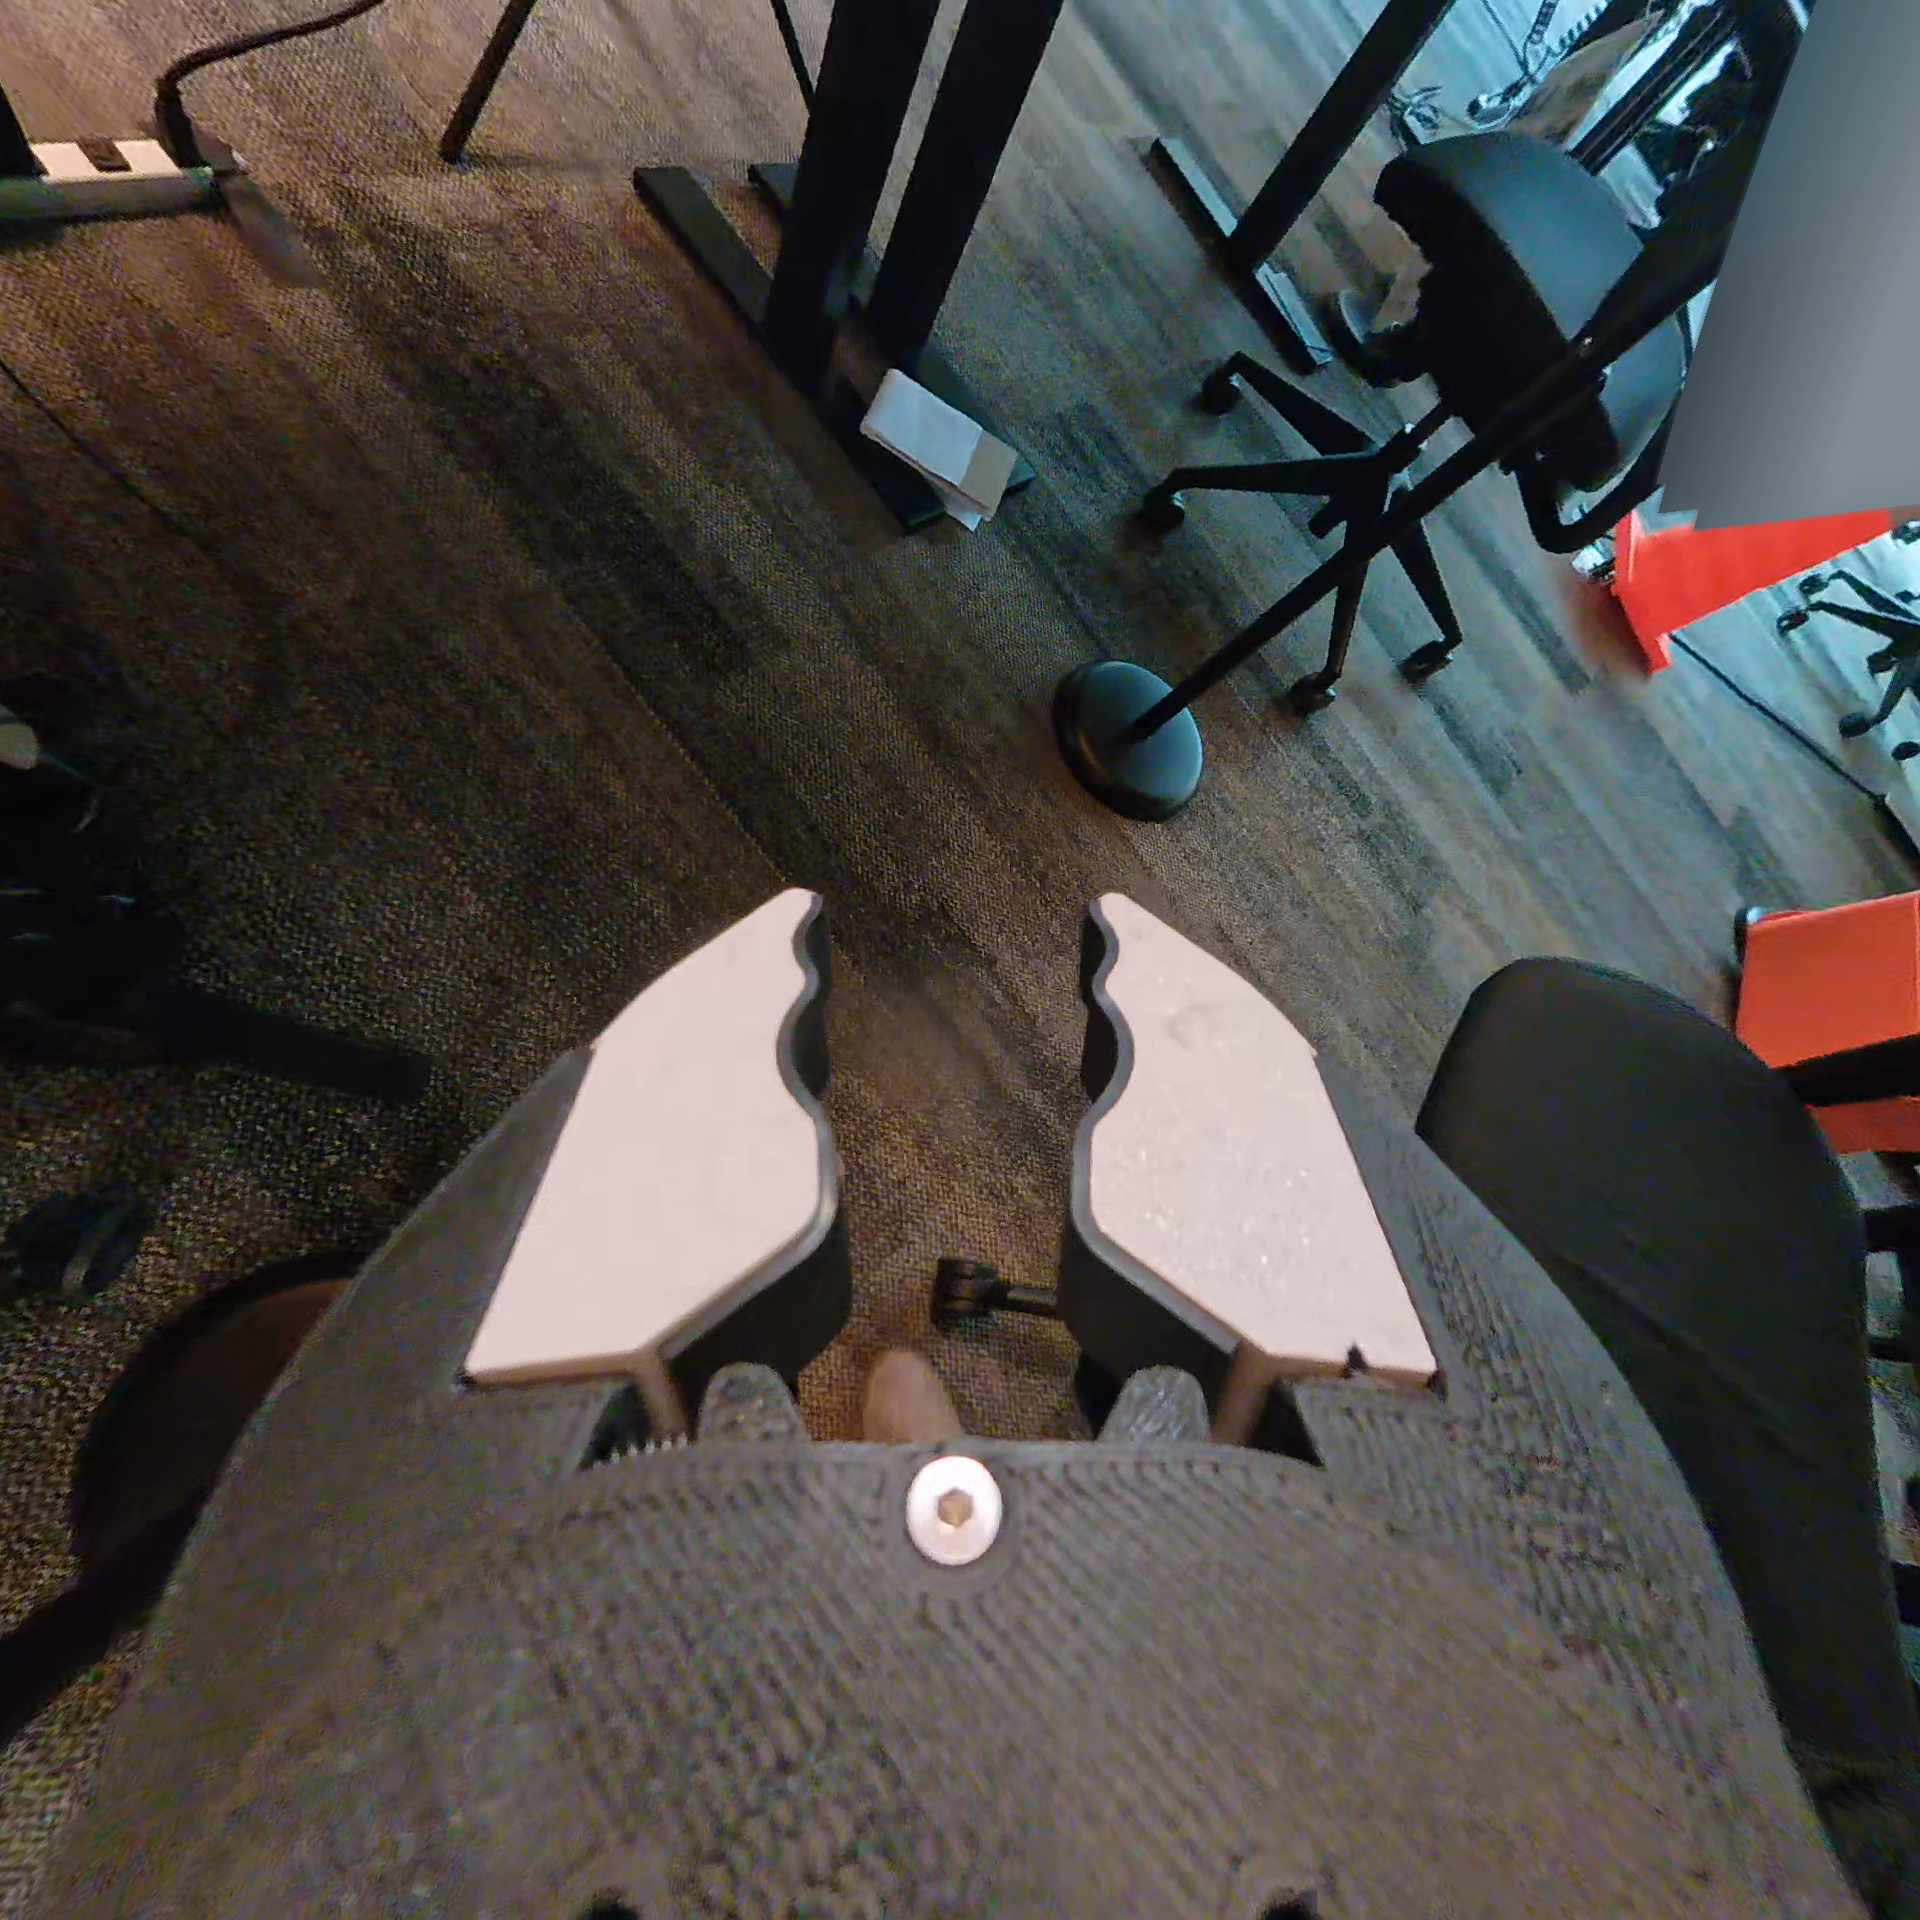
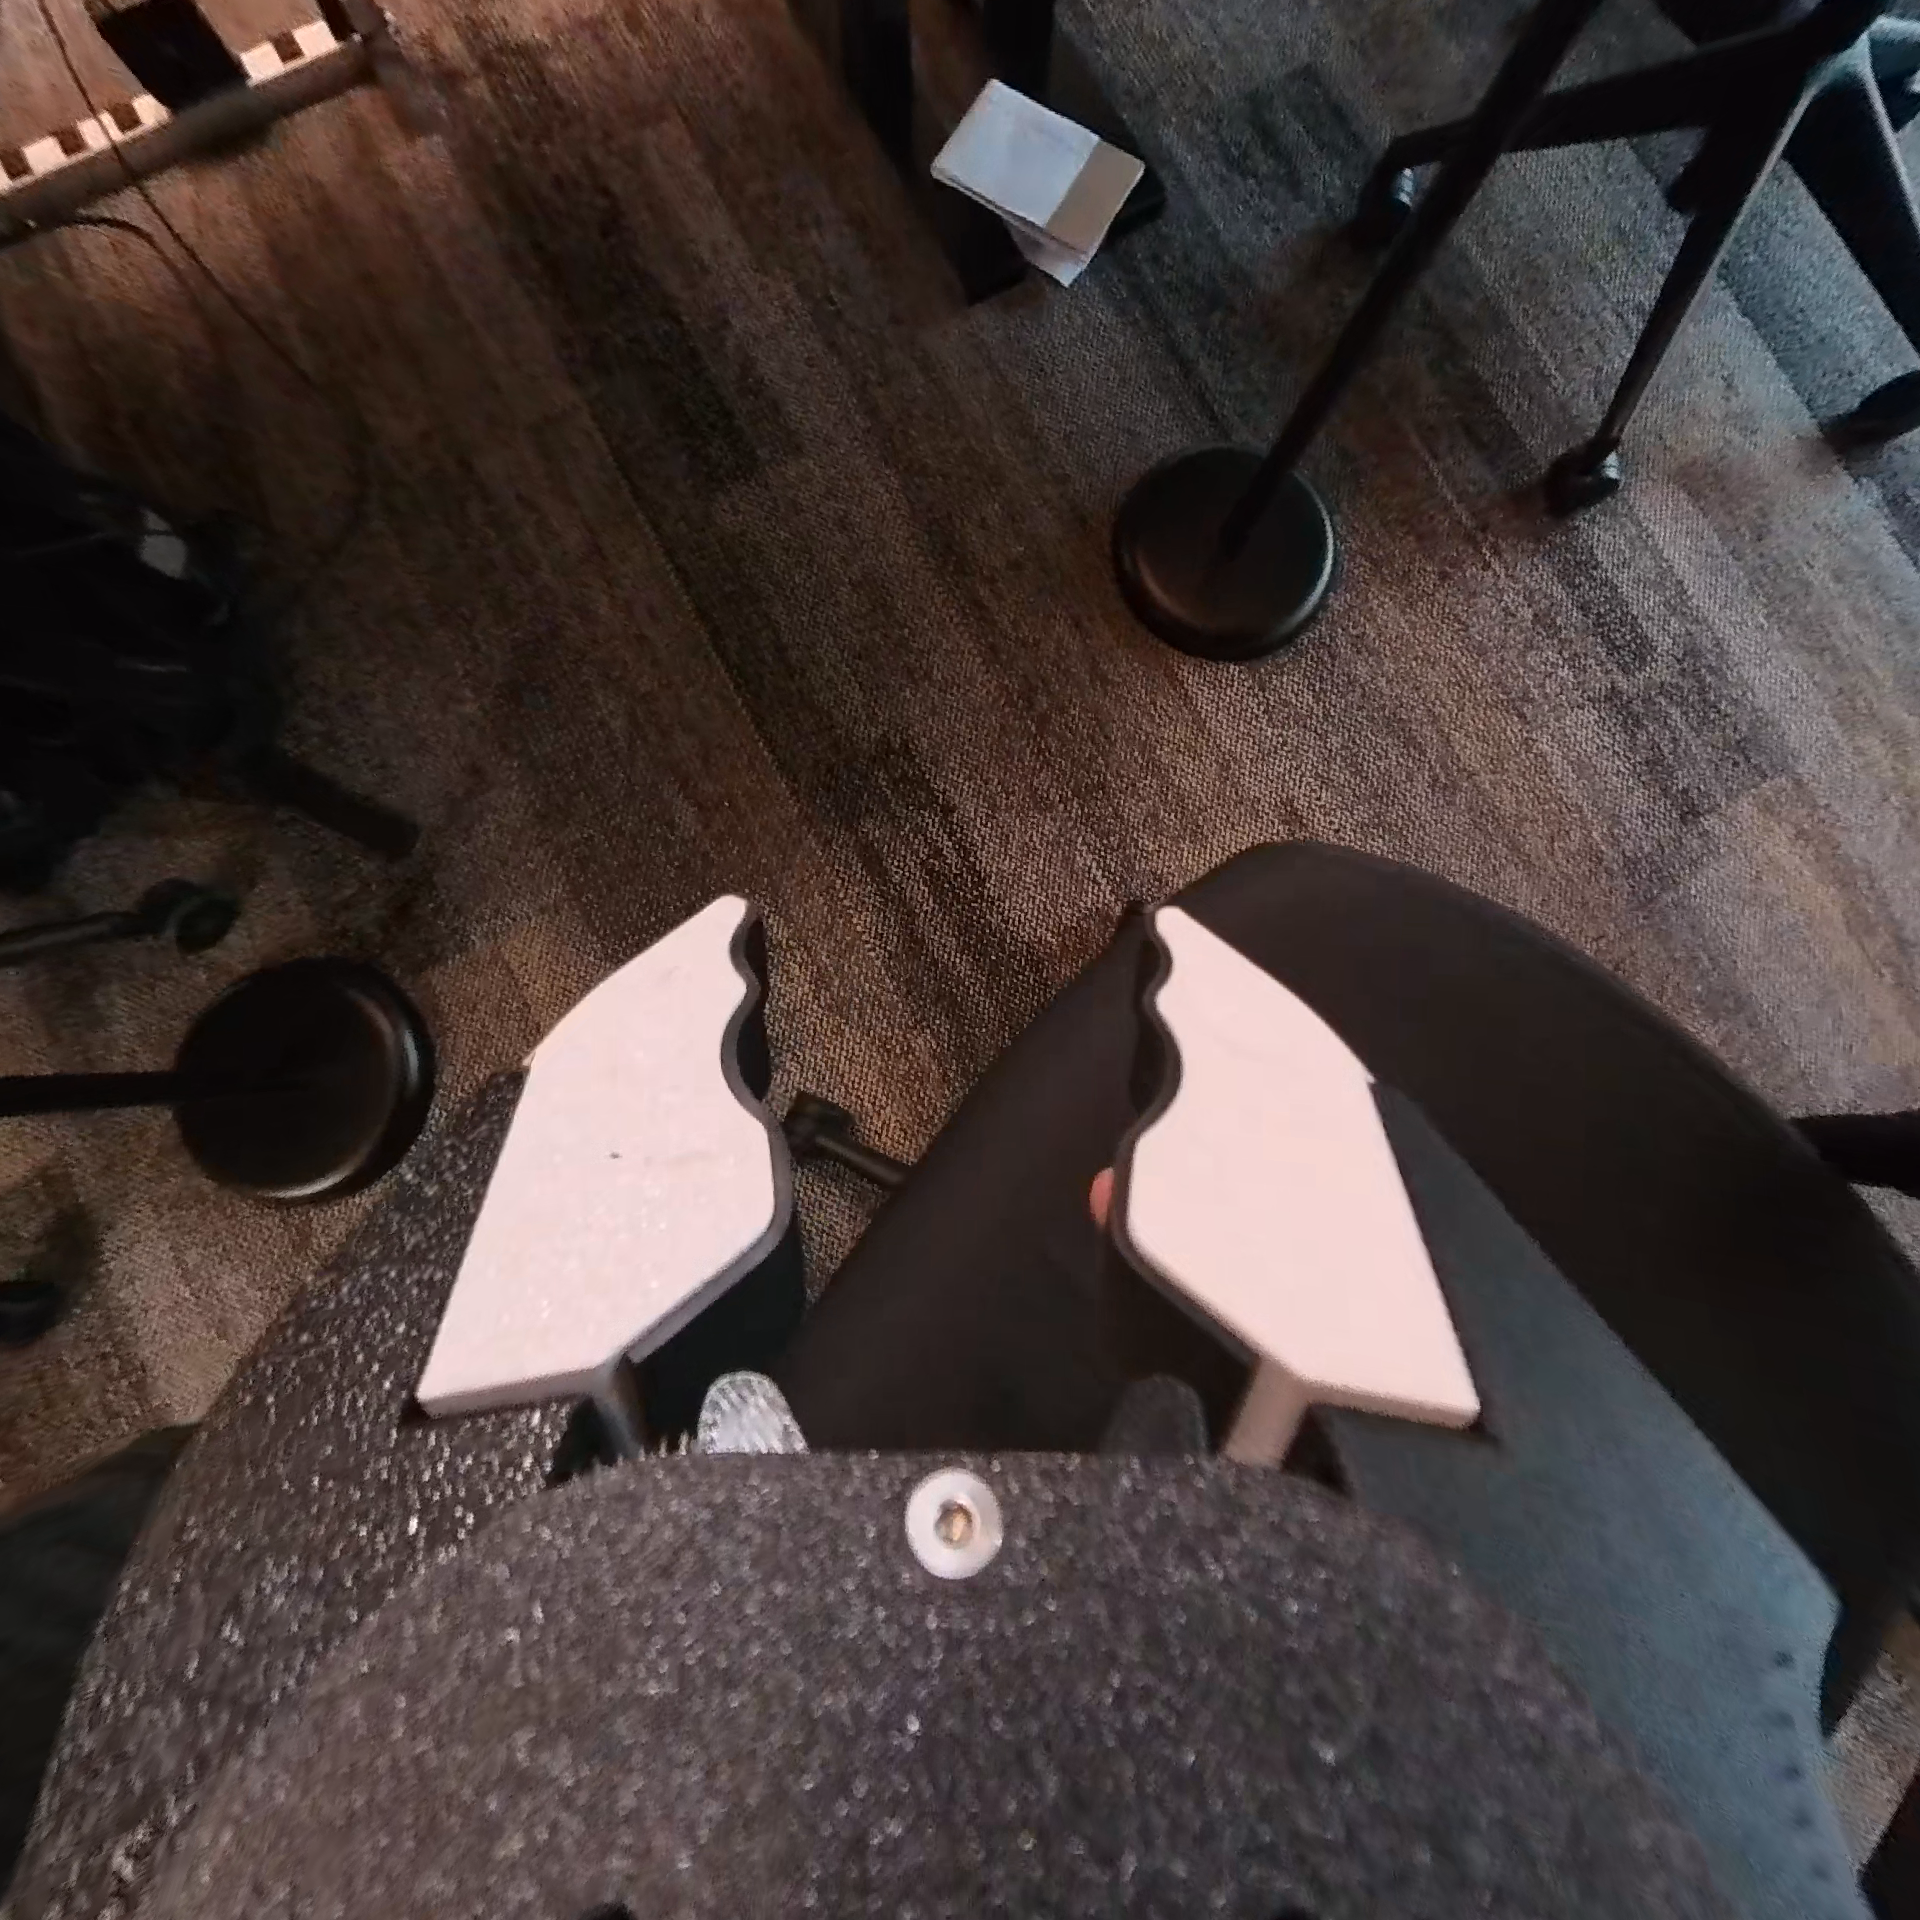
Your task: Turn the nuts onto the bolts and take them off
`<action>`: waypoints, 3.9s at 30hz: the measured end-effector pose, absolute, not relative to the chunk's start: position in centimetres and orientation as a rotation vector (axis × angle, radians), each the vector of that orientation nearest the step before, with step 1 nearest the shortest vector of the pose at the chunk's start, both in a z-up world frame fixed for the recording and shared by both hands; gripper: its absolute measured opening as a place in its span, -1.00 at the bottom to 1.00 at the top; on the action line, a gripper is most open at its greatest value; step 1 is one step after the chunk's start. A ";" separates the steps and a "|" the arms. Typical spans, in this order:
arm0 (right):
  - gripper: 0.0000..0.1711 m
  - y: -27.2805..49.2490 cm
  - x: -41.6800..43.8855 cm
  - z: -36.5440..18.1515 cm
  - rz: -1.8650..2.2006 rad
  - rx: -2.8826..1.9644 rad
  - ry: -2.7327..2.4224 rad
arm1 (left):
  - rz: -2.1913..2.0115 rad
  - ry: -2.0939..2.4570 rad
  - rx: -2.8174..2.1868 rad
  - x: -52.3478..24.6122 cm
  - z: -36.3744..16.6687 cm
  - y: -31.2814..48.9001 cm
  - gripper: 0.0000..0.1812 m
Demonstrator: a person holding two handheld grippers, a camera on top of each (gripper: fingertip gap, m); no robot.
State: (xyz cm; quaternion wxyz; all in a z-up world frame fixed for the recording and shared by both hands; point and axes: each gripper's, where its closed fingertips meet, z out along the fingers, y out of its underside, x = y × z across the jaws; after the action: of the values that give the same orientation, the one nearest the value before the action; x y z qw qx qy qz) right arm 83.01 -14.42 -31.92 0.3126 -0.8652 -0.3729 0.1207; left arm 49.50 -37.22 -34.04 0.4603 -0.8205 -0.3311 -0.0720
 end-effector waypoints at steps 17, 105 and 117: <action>-0.22 -1.3 83.0 -30.0 0.417 -2.241 -0.787 | -0.164 -0.611 -2.046 48.5 -28.9 -21.3 -0.50; -0.30 -20.2 98.8 -12.0 0.239 -2.031 -0.162 | -0.520 0.258 -1.811 70.3 5.0 -6.0 -0.49; -0.29 -4.6 83.9 -7.6 0.331 -1.954 -0.468 | -0.273 -0.047 -1.831 47.2 1.9 -2.9 -0.47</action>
State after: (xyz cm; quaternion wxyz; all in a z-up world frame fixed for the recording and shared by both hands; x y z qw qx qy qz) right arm 83.94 -4.62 -7.57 0.5251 -0.8166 -0.1956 0.1384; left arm 47.18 -2.92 1.86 0.6013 -0.7901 -0.0202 -0.1178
